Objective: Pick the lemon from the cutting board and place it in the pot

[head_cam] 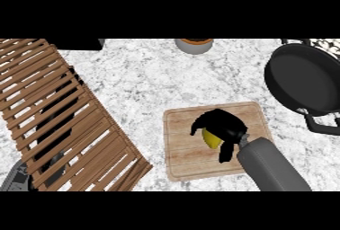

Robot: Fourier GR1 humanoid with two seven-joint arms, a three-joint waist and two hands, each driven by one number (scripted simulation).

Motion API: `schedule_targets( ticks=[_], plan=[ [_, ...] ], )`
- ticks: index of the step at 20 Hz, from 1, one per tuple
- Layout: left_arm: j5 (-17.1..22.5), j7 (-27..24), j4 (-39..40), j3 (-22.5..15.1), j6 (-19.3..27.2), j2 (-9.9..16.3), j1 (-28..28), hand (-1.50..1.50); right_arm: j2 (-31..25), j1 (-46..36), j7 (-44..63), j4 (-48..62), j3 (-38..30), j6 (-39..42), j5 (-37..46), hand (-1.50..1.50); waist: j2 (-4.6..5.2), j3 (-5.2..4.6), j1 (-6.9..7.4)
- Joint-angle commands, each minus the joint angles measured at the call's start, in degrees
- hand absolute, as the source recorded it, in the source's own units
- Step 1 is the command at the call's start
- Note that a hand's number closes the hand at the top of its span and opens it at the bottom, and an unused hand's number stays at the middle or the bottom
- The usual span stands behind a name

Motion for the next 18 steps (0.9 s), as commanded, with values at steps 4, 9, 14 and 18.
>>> schedule_targets(
  ticks=[4, 9, 14, 18],
  plan=[
    [0.99, 5.43, -3.51, 2.04, 0.94, 0.83, -3.65, 0.0, 4.05, -1.37, -2.61, 2.79, 1.0, -2.99, 2.1, 1.5, -0.25, 1.59, -0.01],
    [0.56, 5.45, -3.8, 1.74, 2.18, -0.14, -3.3, 0.0, 4.56, 0.69, -1.66, 2.02, 0.13, -7.8, 4.22, 1.5, -0.36, 1.59, -0.34],
    [0.68, 5.07, -1.55, 2.78, 1.11, 1.02, -5.13, 0.0, 7.56, 6.34, 8.69, -9.06, 5.35, -9.25, 10.69, 1.5, -0.72, 1.52, -1.72],
    [2.58, 6.23, -3.82, 4.03, 0.78, 2.13, -3.54, 0.0, 8.74, 14.92, 14.35, -16.08, 10.46, -10.46, 15.69, 1.5, -0.97, 1.55, -1.9]
  ],
)
